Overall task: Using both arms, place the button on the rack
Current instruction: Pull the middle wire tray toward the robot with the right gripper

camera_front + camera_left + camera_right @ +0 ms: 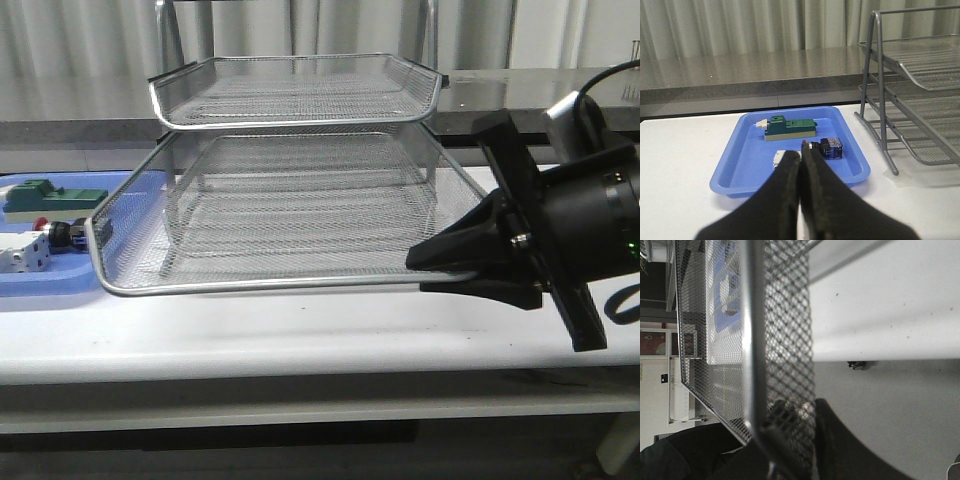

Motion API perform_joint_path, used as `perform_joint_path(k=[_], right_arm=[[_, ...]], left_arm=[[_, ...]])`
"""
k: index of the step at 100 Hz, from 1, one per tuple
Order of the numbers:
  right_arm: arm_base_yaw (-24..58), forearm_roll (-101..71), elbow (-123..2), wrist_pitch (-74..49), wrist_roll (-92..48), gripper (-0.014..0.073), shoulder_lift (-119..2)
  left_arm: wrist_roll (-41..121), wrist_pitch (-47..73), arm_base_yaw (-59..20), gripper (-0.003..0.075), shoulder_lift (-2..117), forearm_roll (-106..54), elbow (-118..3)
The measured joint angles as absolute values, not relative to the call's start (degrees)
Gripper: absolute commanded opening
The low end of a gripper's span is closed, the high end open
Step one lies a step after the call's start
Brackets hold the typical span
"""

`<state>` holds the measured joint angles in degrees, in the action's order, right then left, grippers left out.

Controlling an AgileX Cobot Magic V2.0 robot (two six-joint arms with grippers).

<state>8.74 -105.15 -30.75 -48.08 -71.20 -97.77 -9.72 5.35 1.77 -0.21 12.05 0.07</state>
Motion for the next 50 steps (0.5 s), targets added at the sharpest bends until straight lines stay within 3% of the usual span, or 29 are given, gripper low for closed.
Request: perform_joint_path(k=[30, 37, 50], right_arm=[[8.84, -105.15, -28.4, -48.08, -72.28, 0.0022, -95.66], [8.84, -105.15, -28.4, -47.98, -72.38, 0.009, -95.66], [9.23, -105.15, -28.02, -47.47, -72.88, 0.0308, -95.66]], left_arm=[[-9.72, 5.35, 1.77, -0.002, -0.21, 12.05, 0.07], [-9.72, 5.35, 1.77, -0.002, -0.21, 12.05, 0.07], [-9.72, 5.35, 1.77, -0.002, -0.21, 12.05, 0.07]])
